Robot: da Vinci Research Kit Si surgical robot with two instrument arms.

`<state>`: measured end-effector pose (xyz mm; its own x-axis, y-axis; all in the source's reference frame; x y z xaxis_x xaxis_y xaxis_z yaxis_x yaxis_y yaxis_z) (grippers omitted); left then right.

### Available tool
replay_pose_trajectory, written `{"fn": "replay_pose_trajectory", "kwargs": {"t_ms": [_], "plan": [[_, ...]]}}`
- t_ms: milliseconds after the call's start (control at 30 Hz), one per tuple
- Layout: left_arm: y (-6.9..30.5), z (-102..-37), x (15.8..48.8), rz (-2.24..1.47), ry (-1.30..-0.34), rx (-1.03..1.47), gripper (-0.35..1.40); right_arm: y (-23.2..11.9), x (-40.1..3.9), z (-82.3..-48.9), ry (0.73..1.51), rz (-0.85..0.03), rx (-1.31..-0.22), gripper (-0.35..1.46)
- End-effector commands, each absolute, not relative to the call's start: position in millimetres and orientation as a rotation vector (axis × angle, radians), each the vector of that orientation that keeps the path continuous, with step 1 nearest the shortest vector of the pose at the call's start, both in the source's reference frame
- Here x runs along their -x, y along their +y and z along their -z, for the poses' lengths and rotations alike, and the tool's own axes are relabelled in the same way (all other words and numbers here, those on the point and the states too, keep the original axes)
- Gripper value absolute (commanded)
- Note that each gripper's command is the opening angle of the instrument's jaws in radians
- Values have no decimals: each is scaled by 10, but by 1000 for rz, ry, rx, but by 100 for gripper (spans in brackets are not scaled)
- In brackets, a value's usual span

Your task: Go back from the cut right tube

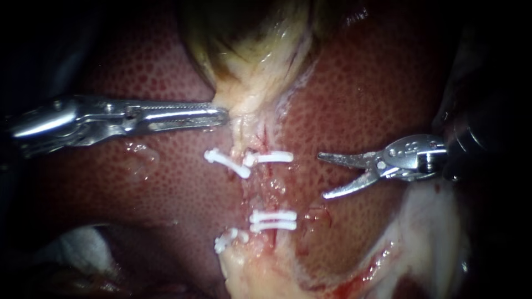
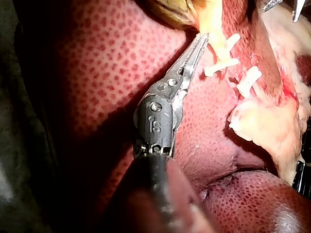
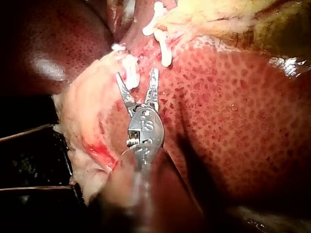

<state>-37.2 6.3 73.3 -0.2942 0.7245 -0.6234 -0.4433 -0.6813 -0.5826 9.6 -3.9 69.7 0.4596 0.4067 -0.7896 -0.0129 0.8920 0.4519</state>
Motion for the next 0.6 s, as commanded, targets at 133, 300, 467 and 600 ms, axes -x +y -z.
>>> {"fn": "replay_pose_trajectory", "kwargs": {"t_ms": [133,300,467,600], "plan": [[58,-739,380,-2031,-403,1188,-35,-39,-93,-696,1068,-269,-413,143],[56,-741,383,-2034,-407,1187,-35,-39,-92,-697,1067,-271,-412,143],[56,-740,383,-2034,-407,1187,-35,-39,-90,-697,1067,-271,-412,143],[58,-739,381,-2034,-410,1188,-35,-39,-90,-697,1067,-270,-412,143]]}}
